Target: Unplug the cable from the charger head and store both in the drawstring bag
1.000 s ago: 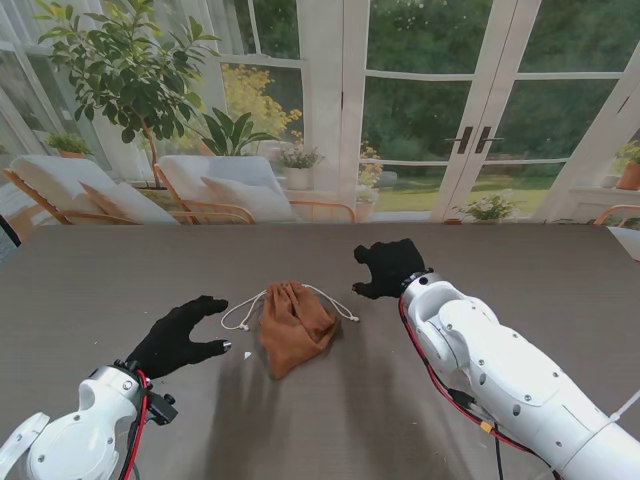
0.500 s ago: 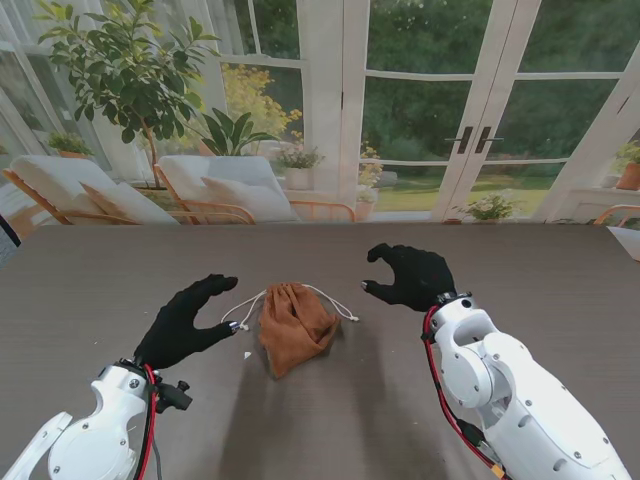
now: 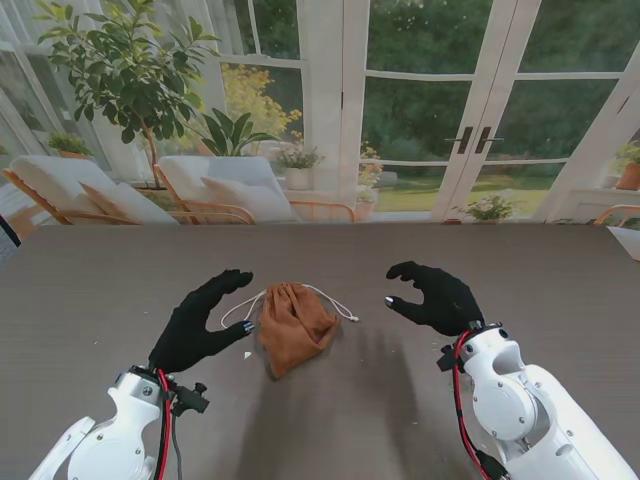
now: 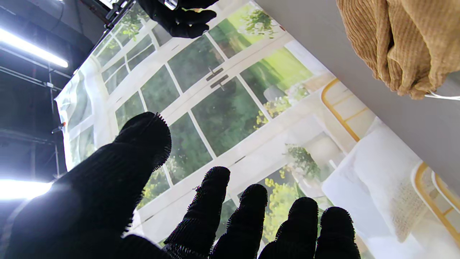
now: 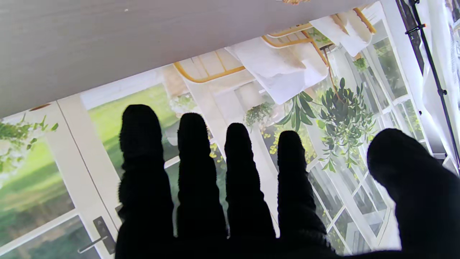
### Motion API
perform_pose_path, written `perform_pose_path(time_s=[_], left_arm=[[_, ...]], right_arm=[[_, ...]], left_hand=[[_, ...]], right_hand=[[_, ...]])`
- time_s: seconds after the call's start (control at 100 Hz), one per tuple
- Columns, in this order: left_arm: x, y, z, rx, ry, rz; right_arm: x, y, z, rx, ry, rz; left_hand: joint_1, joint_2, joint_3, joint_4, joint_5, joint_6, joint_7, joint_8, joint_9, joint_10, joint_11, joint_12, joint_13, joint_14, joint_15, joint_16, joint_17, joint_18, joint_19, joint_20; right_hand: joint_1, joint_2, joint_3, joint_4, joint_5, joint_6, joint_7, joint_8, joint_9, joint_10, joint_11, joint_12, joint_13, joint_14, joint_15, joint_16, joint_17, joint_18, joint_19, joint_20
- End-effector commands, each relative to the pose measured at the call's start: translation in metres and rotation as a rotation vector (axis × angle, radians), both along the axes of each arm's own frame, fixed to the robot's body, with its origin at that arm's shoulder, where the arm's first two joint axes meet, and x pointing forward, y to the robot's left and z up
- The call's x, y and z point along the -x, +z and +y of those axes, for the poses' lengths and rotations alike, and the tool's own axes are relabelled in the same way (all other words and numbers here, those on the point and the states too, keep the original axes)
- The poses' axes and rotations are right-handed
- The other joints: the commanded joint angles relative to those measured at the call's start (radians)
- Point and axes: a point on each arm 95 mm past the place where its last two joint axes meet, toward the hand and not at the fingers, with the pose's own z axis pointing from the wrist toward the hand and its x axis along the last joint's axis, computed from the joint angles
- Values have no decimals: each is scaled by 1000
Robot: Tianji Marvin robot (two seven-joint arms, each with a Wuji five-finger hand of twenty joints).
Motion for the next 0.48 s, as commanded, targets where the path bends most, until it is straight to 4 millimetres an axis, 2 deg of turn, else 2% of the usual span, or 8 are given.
perform_pose_path(time_s=[0.0, 0.24, 0.47], left_arm=[[2, -5, -5, 12, -17, 15], [1, -14, -8, 37, -25, 32], [3, -16, -9, 38, -22, 47]], right_arm=[[7, -18, -6, 11, -6, 47], [11, -39, -21, -22, -15, 99], [13, -45, -25, -38, -19, 112]], left_hand=[[1, 8, -26, 19, -12, -29, -3, 6, 3, -29, -9, 11, 13, -11, -2, -6, -6, -4, 1, 10], [7, 9, -34, 20, -19, -31, -8, 5, -9, -35, -12, 8, 6, -14, -6, -9, -13, -10, -5, 9], [9, 13, -39, 21, -17, -30, -7, 5, -9, -36, -11, 7, 6, -15, -7, -9, -15, -12, -7, 9]], right_hand=[[-3, -30, 40, 8, 6, -33, -18, 7, -10, -30, -27, -4, -30, 4, -14, -16, -275, 30, -34, -7], [-1, -47, 47, 4, -5, -38, -36, 5, -31, -35, -40, -3, -60, 8, -31, -20, -303, 30, -77, -2], [2, -50, 49, 4, -3, -39, -42, 7, -35, -32, -40, 0, -67, 10, -35, -21, -311, 26, -100, 9]])
